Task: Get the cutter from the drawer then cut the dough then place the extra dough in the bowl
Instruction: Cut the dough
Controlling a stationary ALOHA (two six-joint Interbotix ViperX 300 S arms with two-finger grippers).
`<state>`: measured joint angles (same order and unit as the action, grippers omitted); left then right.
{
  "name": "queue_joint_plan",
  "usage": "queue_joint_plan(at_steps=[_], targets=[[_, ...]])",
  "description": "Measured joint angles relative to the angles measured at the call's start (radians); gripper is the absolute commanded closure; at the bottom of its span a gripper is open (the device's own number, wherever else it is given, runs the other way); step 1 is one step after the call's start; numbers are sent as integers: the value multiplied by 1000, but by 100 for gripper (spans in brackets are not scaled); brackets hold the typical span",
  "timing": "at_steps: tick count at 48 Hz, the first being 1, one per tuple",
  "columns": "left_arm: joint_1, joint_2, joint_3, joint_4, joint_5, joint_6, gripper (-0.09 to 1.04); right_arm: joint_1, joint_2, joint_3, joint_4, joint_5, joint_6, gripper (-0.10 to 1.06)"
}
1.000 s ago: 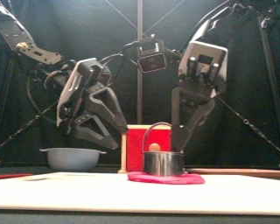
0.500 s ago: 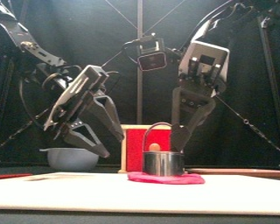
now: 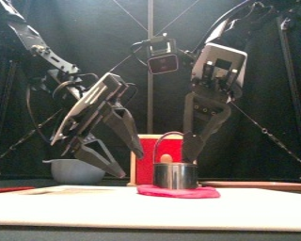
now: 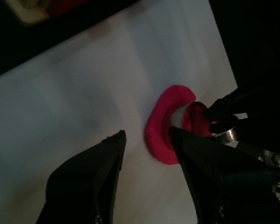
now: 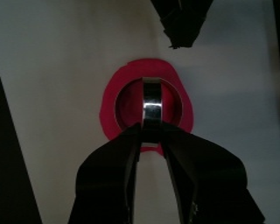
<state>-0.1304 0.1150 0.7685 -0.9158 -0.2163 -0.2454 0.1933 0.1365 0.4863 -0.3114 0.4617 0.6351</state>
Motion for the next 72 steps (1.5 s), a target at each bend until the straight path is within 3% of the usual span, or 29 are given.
queue_joint_plan(at_steps=[12, 36, 72], targets=[[0, 12, -14, -2, 9, -2, 15, -2, -2, -2, -6, 0, 0, 32], [0, 29, -29, -2, 8, 0, 49, 0, -2, -2, -8, 0, 0, 32], [-29, 66, -77, -57, 44, -2, 49, 0, -2, -2, -9, 0, -5, 32]])
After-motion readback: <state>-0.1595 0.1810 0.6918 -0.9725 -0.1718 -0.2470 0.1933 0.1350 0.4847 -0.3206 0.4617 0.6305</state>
